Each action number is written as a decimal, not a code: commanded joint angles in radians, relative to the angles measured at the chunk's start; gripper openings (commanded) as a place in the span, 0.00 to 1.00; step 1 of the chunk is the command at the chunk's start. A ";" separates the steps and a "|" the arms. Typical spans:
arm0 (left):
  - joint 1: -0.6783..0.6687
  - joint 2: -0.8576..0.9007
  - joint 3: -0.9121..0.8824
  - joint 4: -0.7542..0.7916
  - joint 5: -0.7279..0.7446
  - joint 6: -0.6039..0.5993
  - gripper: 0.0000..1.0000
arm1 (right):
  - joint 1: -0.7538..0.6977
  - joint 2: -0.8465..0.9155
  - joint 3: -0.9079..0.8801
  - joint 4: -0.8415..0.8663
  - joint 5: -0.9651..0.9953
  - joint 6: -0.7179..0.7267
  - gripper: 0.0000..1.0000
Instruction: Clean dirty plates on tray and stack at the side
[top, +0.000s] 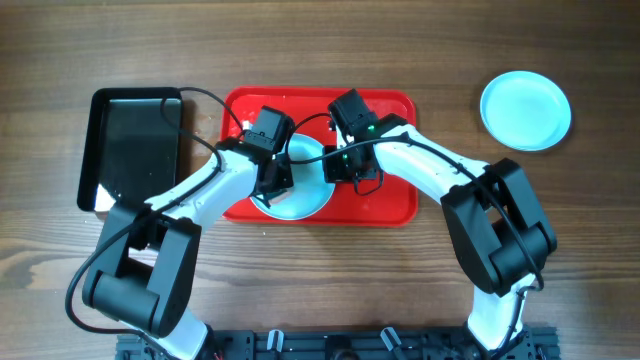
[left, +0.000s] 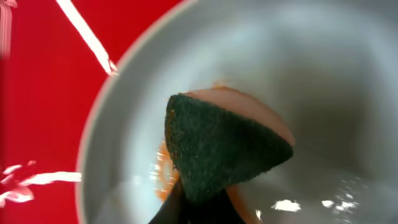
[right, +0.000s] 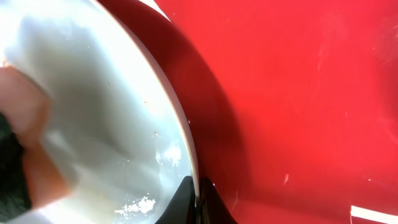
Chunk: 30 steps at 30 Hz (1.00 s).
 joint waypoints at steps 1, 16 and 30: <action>0.070 0.025 -0.020 -0.015 -0.262 0.044 0.04 | -0.004 0.015 -0.016 -0.045 0.089 -0.003 0.04; 0.126 -0.163 0.039 0.042 0.400 0.009 0.04 | -0.004 0.015 -0.016 -0.055 0.084 0.002 0.04; 0.029 0.118 0.039 0.153 0.243 -0.111 0.04 | -0.004 0.015 -0.016 -0.062 0.077 0.023 0.04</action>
